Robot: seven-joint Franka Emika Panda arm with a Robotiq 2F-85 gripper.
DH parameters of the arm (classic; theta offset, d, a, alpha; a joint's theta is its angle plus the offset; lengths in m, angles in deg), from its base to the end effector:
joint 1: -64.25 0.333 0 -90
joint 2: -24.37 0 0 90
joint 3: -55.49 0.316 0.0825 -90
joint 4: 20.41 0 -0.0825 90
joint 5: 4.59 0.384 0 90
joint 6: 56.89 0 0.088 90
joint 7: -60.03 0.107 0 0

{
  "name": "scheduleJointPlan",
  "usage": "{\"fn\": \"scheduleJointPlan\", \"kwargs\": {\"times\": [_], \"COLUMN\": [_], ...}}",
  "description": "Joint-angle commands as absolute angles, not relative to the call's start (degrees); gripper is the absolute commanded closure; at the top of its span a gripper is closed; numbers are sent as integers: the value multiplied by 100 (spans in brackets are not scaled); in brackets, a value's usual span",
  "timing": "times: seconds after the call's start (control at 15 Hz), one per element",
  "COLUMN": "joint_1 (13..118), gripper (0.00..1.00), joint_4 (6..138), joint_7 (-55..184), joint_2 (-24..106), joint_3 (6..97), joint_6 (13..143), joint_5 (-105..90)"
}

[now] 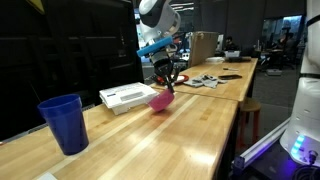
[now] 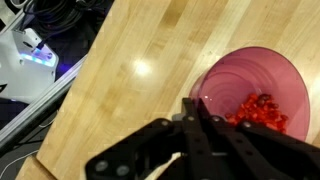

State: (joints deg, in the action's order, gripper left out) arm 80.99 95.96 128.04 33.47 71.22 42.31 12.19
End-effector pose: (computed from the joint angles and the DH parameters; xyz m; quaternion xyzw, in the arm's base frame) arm 0.4308 0.3026 0.3488 0.8992 -0.3426 -0.2626 0.0715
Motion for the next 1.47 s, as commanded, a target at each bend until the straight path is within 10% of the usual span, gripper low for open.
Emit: {"fn": "scheduleJointPlan", "kwargs": {"times": [0.0, 1.33, 1.4], "joint_1": [8151, 8152, 8144], "gripper": [96, 99, 71], "joint_4": [9594, 10013, 9990], "joint_7": [12799, 16703, 16720], "joint_2": [3361, 3464, 3491], "joint_3": [7067, 6884, 6891], "joint_6": [4220, 4159, 4066], "joint_5": [1225, 1665, 1681]}}
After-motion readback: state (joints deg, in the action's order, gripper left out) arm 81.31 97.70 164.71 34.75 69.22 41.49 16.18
